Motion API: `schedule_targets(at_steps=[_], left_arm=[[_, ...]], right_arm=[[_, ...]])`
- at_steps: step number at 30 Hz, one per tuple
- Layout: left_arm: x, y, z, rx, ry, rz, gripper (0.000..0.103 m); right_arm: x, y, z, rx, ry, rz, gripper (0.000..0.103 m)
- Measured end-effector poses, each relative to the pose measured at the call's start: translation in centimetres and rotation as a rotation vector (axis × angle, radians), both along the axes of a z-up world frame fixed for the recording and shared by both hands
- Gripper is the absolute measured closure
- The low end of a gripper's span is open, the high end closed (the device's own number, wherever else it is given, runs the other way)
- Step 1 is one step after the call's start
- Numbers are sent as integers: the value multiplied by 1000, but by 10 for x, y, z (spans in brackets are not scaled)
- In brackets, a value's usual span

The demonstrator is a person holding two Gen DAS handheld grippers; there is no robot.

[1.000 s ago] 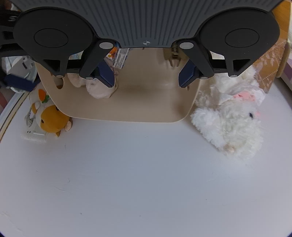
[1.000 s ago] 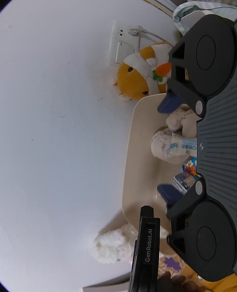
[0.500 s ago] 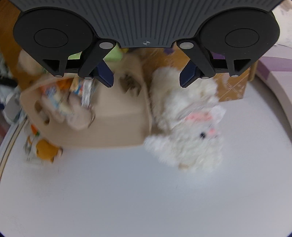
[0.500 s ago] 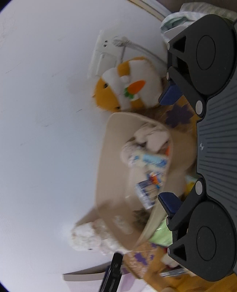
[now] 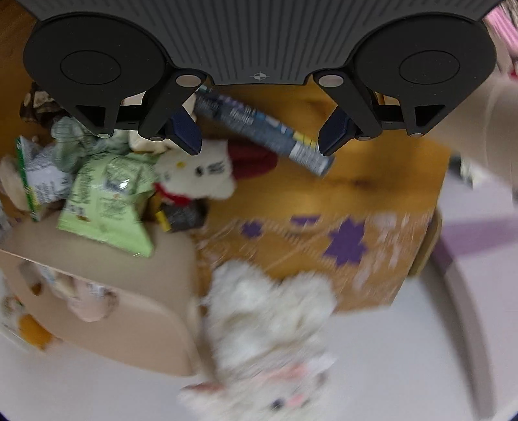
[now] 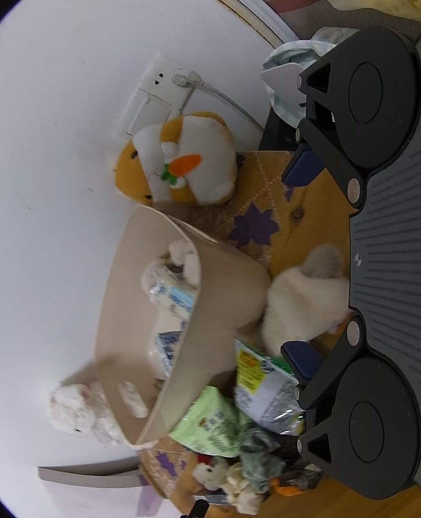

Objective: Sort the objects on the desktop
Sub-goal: 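Open both tools over the bin and return them to the table, then grasp the dark pencil box with the left tool while the right grasps the white fluffy plush, then carry the pencil box with the left tool while the right carries the plush into the bin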

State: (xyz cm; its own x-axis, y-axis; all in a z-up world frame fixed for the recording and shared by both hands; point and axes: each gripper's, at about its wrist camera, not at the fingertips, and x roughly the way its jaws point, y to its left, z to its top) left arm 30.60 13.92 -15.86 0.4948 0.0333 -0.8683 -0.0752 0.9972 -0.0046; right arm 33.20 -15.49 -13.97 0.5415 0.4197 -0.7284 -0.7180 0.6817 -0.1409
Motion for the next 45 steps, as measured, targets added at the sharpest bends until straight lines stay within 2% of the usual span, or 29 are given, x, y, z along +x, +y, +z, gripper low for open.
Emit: schedule_targets(at_steps=[6,14,17,19,21,23,25,28,30,35,45], left_arm=[[4,15,-18,-85,81,147,22],[8,16,-40,-154,132,257,22],[10,14,-46,-159,152,279,22],[12,10,-46,-135,142,273,22],[13,6,-46,-110,131,266,24],[13,2,-45,-81,120,266,32],[13,-1,-43,-52,110,254,47],[13,-5,-42,-19,99,216,65],[11,-4,-41,-23,93,204,72],[4,3,-41,-47,84,195,79],[-16,1,-34,-34,70,127,79]], right_arm=[[1,10,-16,-40,28,11,0],[4,30,-40,-123,36,14,0],[6,34,-47,-135,42,14,0],[6,36,-50,-135,50,23,3],[6,39,-53,-142,58,28,14],[6,39,-54,-139,76,28,23],[6,39,-55,-131,96,21,33],[5,37,-59,-125,120,17,56],[4,36,-61,-136,123,21,72],[-2,28,-60,-107,116,21,84],[-20,8,-35,-85,74,6,88]])
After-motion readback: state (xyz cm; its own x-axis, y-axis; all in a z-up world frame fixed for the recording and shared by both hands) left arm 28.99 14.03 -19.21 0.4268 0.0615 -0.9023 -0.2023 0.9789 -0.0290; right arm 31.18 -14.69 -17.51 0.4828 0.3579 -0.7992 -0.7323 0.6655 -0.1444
